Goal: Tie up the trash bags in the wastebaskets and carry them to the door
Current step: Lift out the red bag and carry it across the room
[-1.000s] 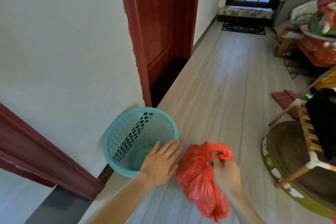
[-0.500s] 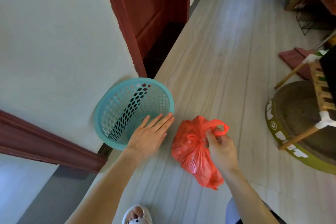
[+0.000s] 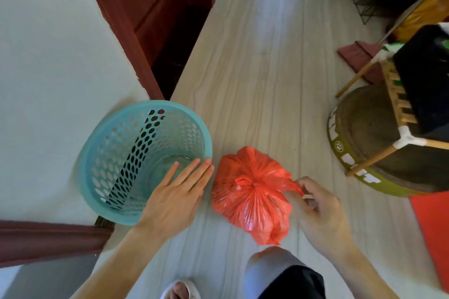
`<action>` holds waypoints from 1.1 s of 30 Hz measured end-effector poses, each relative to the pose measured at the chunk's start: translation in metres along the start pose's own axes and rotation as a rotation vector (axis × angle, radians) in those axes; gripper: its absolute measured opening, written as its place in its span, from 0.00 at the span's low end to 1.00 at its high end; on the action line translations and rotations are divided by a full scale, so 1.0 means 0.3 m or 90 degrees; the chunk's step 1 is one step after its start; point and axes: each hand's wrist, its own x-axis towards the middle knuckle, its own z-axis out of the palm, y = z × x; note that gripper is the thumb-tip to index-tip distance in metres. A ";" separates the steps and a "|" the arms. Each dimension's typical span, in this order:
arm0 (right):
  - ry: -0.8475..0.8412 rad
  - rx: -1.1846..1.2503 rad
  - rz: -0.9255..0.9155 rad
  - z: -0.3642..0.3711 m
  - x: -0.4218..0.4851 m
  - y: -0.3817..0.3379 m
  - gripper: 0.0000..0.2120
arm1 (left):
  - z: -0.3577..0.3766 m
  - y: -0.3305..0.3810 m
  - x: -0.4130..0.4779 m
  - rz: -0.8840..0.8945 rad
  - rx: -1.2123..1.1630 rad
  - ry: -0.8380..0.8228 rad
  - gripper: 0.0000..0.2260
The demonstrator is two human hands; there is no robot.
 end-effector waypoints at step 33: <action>0.250 0.017 0.462 -1.111 -1.068 -1.205 0.06 | -2.009 0.268 -0.069 0.005 -0.345 -0.308 0.15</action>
